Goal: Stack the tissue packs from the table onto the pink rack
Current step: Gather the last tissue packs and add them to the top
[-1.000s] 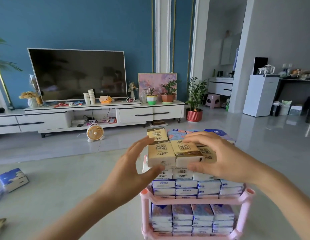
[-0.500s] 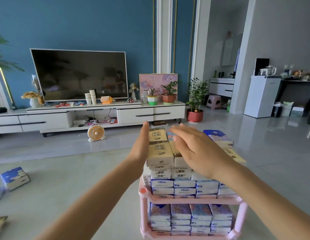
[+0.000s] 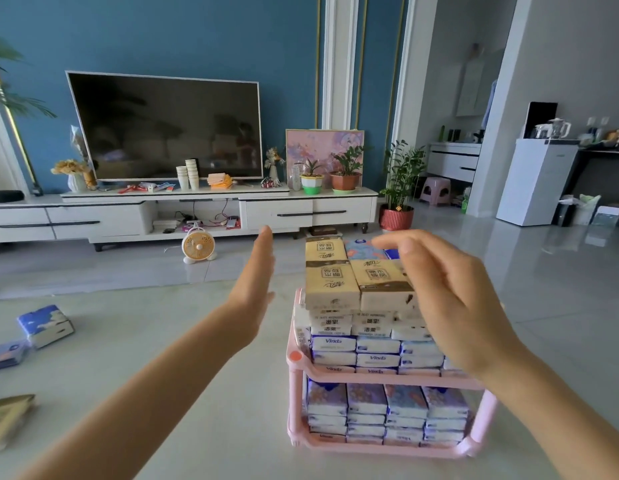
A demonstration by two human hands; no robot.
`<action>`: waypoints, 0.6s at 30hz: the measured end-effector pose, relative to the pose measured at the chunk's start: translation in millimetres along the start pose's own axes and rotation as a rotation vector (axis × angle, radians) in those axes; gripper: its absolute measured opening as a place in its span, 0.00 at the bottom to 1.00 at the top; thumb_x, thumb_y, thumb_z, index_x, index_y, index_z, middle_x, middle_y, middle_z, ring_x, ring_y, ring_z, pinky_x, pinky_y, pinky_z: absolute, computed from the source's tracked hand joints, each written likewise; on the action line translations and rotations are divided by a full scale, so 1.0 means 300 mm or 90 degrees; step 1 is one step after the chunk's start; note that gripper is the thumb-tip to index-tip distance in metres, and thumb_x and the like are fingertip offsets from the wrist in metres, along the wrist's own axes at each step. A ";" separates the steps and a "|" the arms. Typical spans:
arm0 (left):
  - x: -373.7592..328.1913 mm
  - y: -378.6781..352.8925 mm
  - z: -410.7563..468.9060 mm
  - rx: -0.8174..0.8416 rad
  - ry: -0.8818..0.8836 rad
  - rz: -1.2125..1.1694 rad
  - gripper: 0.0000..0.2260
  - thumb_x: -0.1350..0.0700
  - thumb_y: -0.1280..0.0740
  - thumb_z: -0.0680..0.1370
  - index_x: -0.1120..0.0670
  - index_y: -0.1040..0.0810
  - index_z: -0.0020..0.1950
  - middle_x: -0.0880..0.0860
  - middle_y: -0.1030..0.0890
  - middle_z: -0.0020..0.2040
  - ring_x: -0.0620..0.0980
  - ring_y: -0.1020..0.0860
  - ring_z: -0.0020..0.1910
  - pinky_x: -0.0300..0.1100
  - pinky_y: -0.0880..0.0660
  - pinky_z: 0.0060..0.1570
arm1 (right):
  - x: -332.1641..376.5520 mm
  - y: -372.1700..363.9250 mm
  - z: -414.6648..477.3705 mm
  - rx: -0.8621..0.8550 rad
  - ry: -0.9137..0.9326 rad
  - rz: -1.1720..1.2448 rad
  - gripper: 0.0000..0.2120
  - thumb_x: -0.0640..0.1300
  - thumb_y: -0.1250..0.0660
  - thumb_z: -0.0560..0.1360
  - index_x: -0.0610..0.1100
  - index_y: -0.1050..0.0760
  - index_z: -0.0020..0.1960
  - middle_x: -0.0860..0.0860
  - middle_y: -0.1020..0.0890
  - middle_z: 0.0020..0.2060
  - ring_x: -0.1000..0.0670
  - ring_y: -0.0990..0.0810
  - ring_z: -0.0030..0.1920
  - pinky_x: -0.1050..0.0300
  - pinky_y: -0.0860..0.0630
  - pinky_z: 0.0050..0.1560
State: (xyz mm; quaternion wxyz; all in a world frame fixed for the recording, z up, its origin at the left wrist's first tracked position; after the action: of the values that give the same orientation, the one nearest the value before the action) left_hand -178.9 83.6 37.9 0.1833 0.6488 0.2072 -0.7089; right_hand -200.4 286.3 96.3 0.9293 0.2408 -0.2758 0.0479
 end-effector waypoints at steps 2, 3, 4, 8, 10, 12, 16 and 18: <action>0.042 0.093 -0.028 -0.026 -0.005 0.008 0.29 0.38 0.53 0.78 0.52 0.44 0.75 0.48 0.41 0.75 0.45 0.41 0.73 0.50 0.45 0.70 | 0.048 -0.032 -0.052 0.018 0.010 0.082 0.16 0.51 0.46 0.79 0.46 0.22 0.50 0.59 0.19 0.38 0.61 0.21 0.44 0.74 0.31 0.43; 0.076 0.148 -0.043 -0.040 0.003 0.019 0.29 0.38 0.53 0.78 0.52 0.43 0.75 0.48 0.39 0.74 0.44 0.41 0.72 0.48 0.44 0.69 | 0.063 -0.074 -0.079 0.063 -0.006 0.140 0.16 0.52 0.46 0.78 0.46 0.22 0.48 0.57 0.18 0.41 0.59 0.20 0.47 0.72 0.29 0.47; 0.110 0.202 -0.060 -0.052 0.011 0.034 0.29 0.38 0.53 0.78 0.51 0.42 0.75 0.47 0.39 0.74 0.42 0.40 0.72 0.47 0.44 0.68 | 0.075 -0.130 -0.106 0.123 -0.043 0.213 0.15 0.51 0.45 0.78 0.45 0.22 0.47 0.55 0.18 0.41 0.57 0.20 0.48 0.70 0.28 0.48; 0.223 0.443 -0.147 -0.125 0.043 0.117 0.37 0.29 0.49 0.72 0.50 0.40 0.74 0.45 0.37 0.73 0.42 0.40 0.71 0.44 0.44 0.69 | 0.077 -0.427 -0.203 0.335 -0.211 0.341 0.09 0.48 0.40 0.74 0.46 0.22 0.45 0.51 0.17 0.40 0.58 0.21 0.42 0.67 0.26 0.44; 0.259 0.593 -0.205 -0.183 0.049 0.145 0.41 0.25 0.46 0.67 0.49 0.37 0.72 0.45 0.36 0.72 0.44 0.40 0.71 0.49 0.46 0.72 | 0.061 -0.590 -0.234 0.402 -0.260 0.332 0.05 0.42 0.38 0.76 0.49 0.23 0.46 0.51 0.17 0.41 0.58 0.22 0.42 0.65 0.26 0.46; 0.297 0.749 -0.264 -0.242 0.066 0.148 0.36 0.25 0.45 0.67 0.44 0.33 0.68 0.45 0.34 0.71 0.45 0.39 0.71 0.49 0.46 0.72 | 0.053 -0.748 -0.252 0.459 -0.304 0.327 0.07 0.38 0.38 0.77 0.48 0.24 0.47 0.52 0.17 0.41 0.57 0.22 0.42 0.65 0.27 0.45; 0.353 1.053 -0.390 -0.374 0.047 0.230 0.14 0.54 0.40 0.80 0.55 0.26 0.64 0.51 0.25 0.59 0.49 0.28 0.60 0.37 0.38 0.57 | 0.057 -1.043 -0.277 0.526 -0.349 0.281 0.07 0.39 0.40 0.77 0.46 0.24 0.49 0.48 0.17 0.44 0.58 0.23 0.40 0.64 0.27 0.44; 0.381 1.185 -0.441 -0.414 0.042 0.302 0.13 0.63 0.39 0.79 0.55 0.25 0.62 0.53 0.24 0.56 0.50 0.26 0.49 0.39 0.35 0.48 | 0.065 -1.191 -0.294 0.552 -0.356 0.261 0.07 0.39 0.40 0.76 0.47 0.25 0.48 0.46 0.18 0.45 0.59 0.23 0.38 0.63 0.27 0.43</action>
State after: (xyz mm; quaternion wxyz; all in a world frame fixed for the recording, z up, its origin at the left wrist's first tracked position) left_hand 110.2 -146.0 -105.4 0.5308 0.6092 0.2709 -0.5233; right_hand -61.6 12.9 -108.3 0.6084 0.5460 -0.5083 0.2709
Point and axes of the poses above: each hand's wrist, its own z-axis towards the middle knuckle, its own y-axis out of the back of the hand, x = y × z, the point moved 5 cm from there along z, towards the middle knuckle
